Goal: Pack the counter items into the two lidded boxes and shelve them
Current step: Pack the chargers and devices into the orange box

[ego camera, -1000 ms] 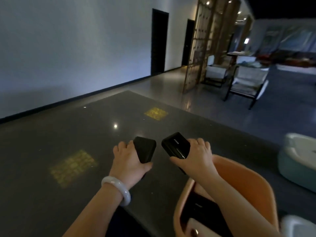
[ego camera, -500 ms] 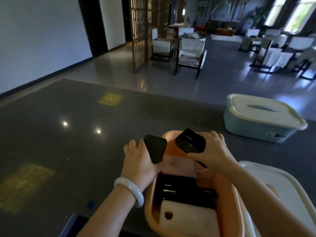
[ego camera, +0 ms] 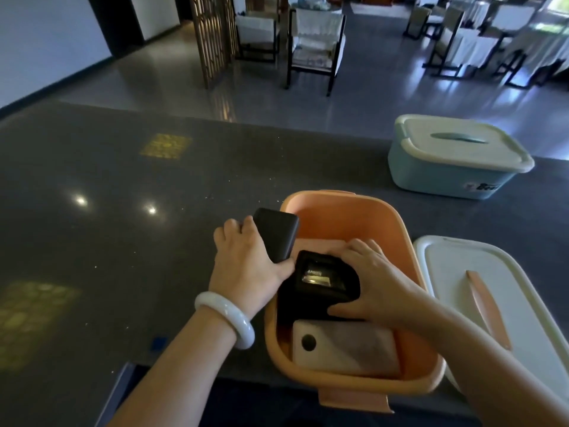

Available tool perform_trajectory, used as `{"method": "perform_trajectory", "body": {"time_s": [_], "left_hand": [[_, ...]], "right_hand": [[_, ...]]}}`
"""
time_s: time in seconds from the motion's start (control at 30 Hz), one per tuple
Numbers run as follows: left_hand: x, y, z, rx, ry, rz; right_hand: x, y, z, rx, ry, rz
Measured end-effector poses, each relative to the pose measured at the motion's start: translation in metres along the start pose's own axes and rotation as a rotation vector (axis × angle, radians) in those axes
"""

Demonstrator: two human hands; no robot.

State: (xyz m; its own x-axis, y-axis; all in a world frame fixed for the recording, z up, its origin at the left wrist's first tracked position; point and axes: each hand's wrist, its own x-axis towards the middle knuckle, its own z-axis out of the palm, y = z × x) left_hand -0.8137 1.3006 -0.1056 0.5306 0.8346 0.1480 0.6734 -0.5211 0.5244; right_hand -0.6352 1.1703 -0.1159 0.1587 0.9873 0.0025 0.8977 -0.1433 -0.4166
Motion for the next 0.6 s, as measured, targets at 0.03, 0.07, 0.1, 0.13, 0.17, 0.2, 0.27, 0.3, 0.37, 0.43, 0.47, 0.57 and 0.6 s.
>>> {"method": "perform_trajectory", "body": {"time_s": [0.03,0.07,0.1,0.13,0.17,0.2,0.27,0.3,0.37,0.43,0.47,0.57,0.6], "left_hand": [[0.000,0.000,0.000,0.010,-0.010,0.000],[-0.001,0.001,-0.001,0.021,-0.020,0.001],[0.000,0.001,-0.001,0.032,-0.026,0.001],[0.000,0.001,-0.001,0.042,-0.026,-0.002],[0.000,0.001,-0.001,0.050,-0.029,-0.007],[0.000,0.001,-0.001,0.056,-0.037,-0.012],[0.001,0.002,-0.002,0.064,-0.055,-0.019],[0.001,0.002,-0.003,0.067,-0.060,-0.017],[0.002,0.002,-0.003,0.074,-0.064,-0.009],[0.003,0.002,-0.003,0.077,-0.070,-0.003],[0.004,0.001,-0.002,0.078,-0.072,-0.001],[0.003,0.000,-0.001,0.088,-0.067,-0.001],[0.003,-0.001,-0.001,0.089,-0.066,-0.005]], "right_hand": [[-0.005,-0.002,0.000,0.008,-0.027,-0.028],[-0.009,-0.005,0.000,0.021,-0.061,-0.050],[-0.012,-0.007,0.002,0.030,-0.094,-0.068],[-0.014,-0.008,0.004,0.033,-0.120,-0.085],[-0.016,-0.009,0.006,0.028,-0.140,-0.098],[-0.018,-0.011,0.009,0.021,-0.157,-0.105],[-0.021,-0.011,0.015,0.029,-0.193,-0.100],[-0.023,-0.010,0.018,0.046,-0.221,-0.092],[-0.026,-0.006,0.022,0.103,-0.299,-0.060],[-0.027,0.000,0.022,0.176,-0.362,-0.014],[-0.026,0.001,0.021,0.213,-0.384,0.006],[-0.025,0.005,0.020,0.325,-0.417,0.060],[-0.025,0.005,0.020,0.357,-0.427,0.071]]}}
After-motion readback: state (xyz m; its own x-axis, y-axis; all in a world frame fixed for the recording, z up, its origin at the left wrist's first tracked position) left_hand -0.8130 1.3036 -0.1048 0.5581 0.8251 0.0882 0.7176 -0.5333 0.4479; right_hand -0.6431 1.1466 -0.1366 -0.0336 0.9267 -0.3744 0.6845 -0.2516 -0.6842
